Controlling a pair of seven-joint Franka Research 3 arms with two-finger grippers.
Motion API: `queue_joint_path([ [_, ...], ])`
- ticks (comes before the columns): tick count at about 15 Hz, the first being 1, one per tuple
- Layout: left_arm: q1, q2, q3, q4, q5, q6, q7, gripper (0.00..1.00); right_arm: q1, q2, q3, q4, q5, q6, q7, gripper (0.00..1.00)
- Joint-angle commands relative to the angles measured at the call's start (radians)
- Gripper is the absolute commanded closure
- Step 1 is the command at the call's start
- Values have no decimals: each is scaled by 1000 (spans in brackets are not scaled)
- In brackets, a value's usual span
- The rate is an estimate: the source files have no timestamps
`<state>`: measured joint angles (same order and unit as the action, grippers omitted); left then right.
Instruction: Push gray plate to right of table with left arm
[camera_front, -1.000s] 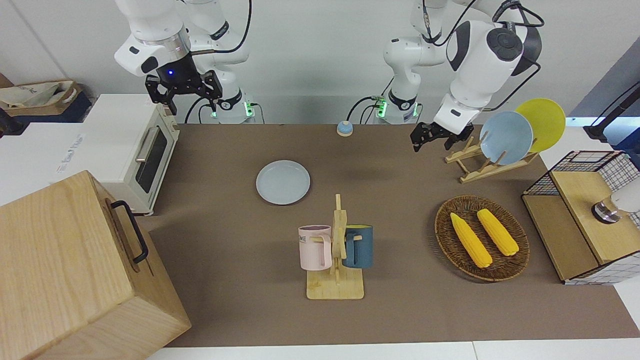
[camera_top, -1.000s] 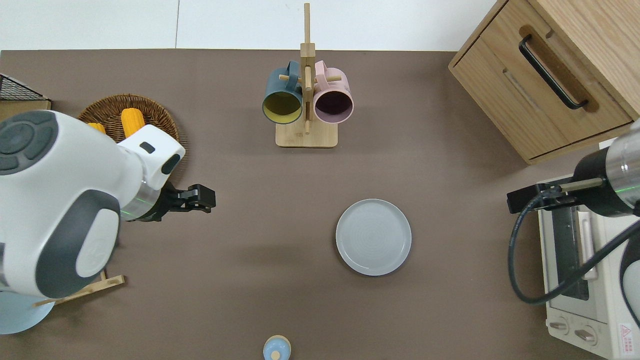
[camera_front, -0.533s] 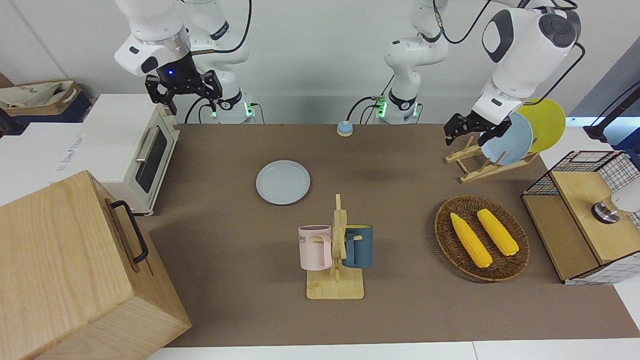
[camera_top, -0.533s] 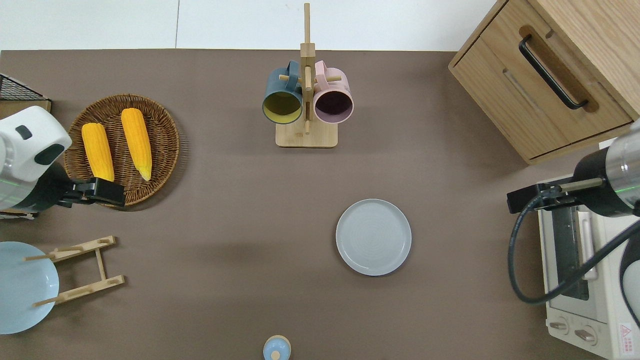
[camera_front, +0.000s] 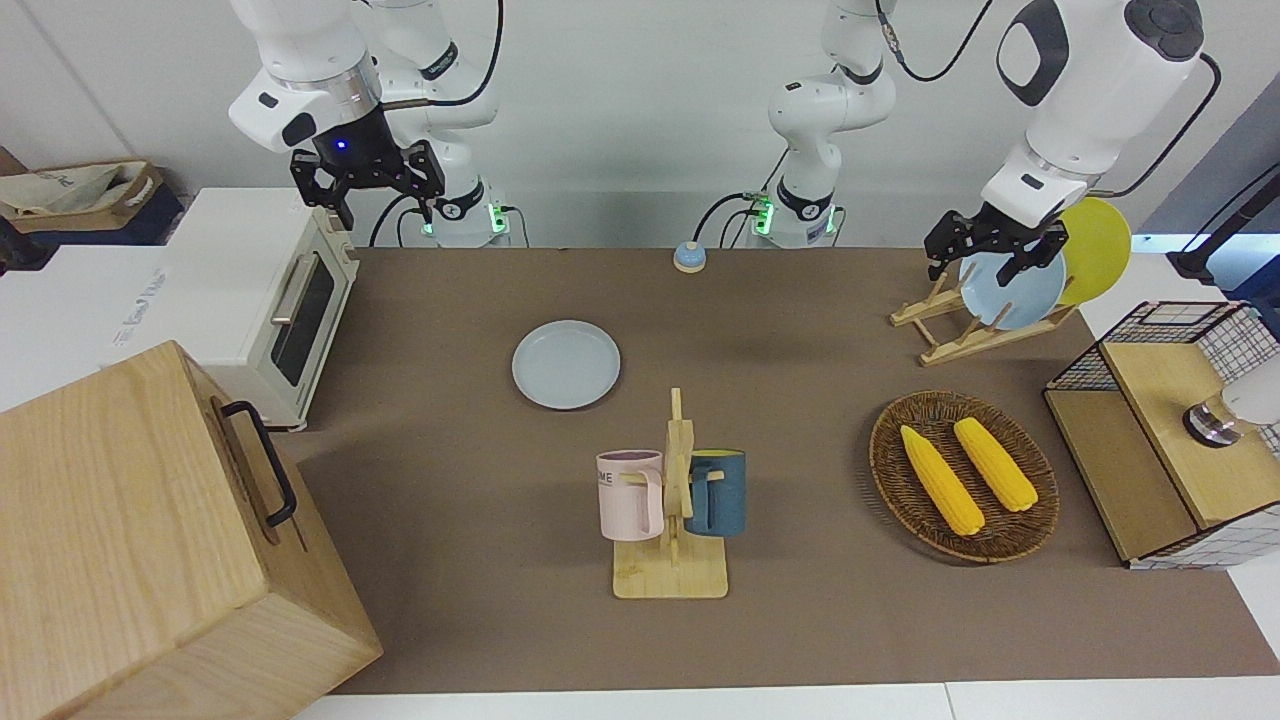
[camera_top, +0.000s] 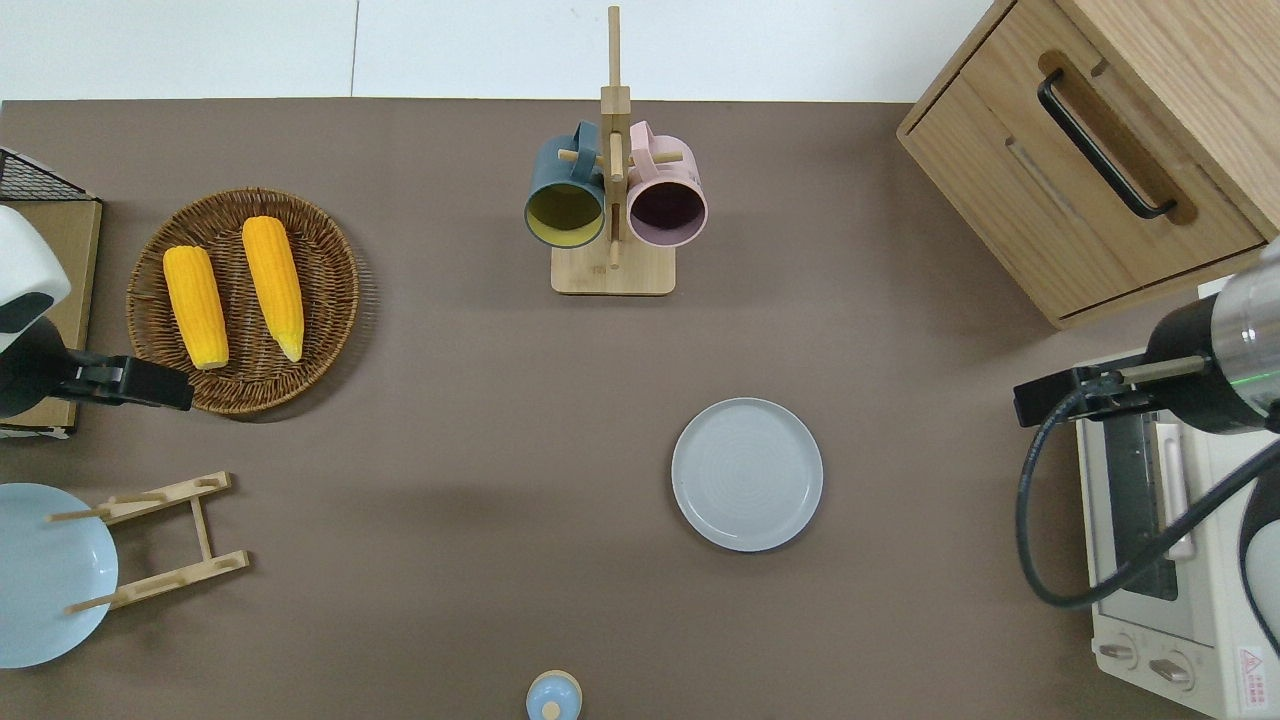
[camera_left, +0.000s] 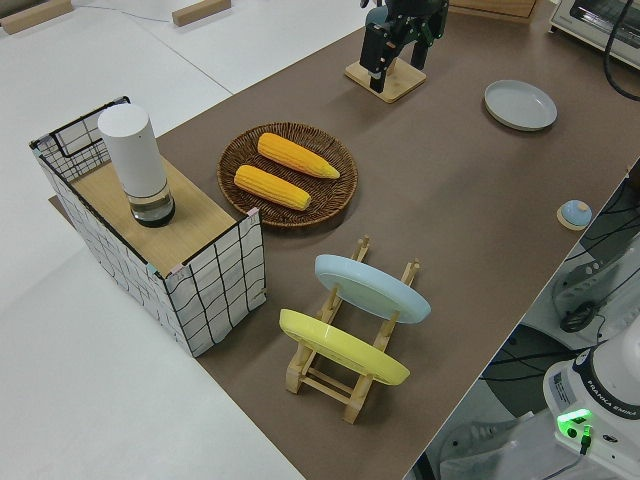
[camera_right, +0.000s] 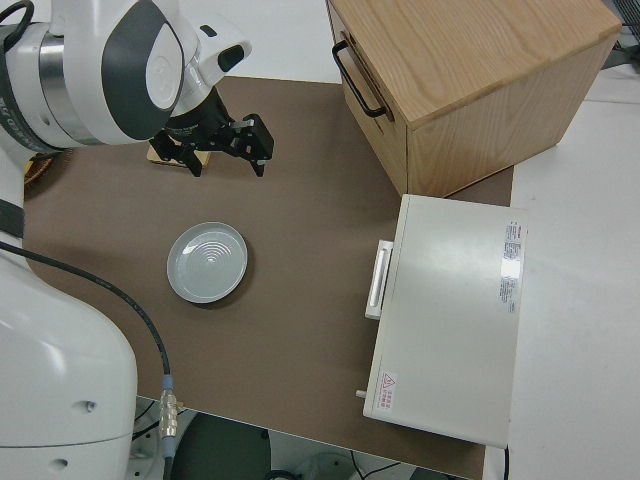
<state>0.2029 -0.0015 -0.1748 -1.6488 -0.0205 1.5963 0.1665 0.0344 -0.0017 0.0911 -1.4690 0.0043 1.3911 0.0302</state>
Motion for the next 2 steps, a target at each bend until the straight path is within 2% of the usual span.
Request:
queue_joint_path([
  [1,7,2,-8,26,19,-29,14,5,-11,-8,6,1,8,-12,-3,17],
  [2,7,3,-6,26,19,-29,14,5,-11,-8,6,-1,8,-12,-3,17],
])
